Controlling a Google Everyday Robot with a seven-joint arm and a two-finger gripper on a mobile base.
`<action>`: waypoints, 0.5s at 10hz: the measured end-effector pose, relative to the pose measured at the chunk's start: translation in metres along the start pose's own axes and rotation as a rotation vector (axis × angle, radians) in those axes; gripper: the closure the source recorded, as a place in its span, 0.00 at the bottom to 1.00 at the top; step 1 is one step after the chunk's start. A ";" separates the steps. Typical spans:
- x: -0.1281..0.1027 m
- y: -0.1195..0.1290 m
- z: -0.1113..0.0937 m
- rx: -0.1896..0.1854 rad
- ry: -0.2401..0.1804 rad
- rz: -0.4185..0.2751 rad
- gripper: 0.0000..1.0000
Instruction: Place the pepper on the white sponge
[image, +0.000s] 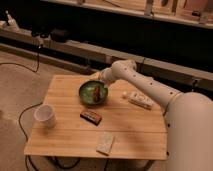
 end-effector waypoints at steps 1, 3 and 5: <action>0.000 0.000 0.000 0.000 0.000 0.000 0.32; 0.000 0.000 0.000 -0.002 -0.003 -0.001 0.32; -0.005 -0.006 -0.003 -0.001 -0.036 -0.018 0.32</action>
